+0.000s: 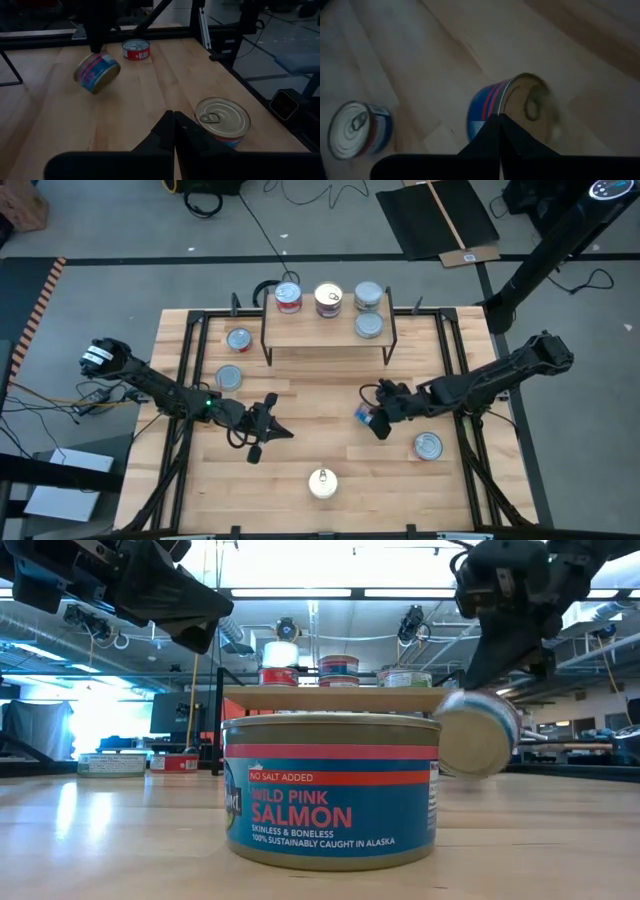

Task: Stack canned seafood by type on shelf
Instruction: Put the blue pink tuna can on the shelf aligned with the other blue pink tuna can

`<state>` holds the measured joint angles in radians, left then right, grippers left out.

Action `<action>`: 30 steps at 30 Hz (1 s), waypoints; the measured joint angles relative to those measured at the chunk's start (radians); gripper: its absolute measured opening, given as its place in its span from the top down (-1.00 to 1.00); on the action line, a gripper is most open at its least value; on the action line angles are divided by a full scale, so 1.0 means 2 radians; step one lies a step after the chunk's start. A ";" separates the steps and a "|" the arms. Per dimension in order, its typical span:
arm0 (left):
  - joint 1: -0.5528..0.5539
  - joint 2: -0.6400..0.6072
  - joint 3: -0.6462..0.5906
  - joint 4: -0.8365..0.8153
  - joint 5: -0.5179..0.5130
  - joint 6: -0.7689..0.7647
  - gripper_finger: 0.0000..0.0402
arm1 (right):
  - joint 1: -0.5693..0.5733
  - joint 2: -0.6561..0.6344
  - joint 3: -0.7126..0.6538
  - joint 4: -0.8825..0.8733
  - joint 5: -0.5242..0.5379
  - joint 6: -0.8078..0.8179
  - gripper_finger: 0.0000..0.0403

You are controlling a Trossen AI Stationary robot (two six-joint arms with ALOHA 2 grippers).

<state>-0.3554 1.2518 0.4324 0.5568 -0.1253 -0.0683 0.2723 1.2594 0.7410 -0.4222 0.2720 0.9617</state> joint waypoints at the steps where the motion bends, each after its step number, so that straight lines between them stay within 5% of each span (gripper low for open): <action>1: 0.000 0.000 0.000 0.000 0.000 -0.003 0.96 | -0.003 0.000 -0.003 -0.001 -0.006 0.003 0.99; 11: 0.000 0.000 0.000 0.000 0.000 -0.008 0.96 | -0.011 -0.001 -0.009 0.060 -0.067 0.013 0.99; 21: 0.000 0.000 0.000 0.001 0.000 -0.011 0.96 | -0.026 -0.001 -0.031 0.058 -0.071 0.007 0.97; 27: 0.000 0.000 0.000 0.000 0.002 -0.011 0.96 | -0.012 -0.001 -0.006 0.061 -0.079 -0.040 0.67; 30: 0.000 0.000 0.000 -0.003 0.002 -0.011 0.96 | 0.019 0.000 0.008 0.061 -0.038 -0.069 0.42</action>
<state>-0.3554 1.2518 0.4324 0.5514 -0.1211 -0.0910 0.3108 1.2597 0.7566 -0.3001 0.1964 0.8238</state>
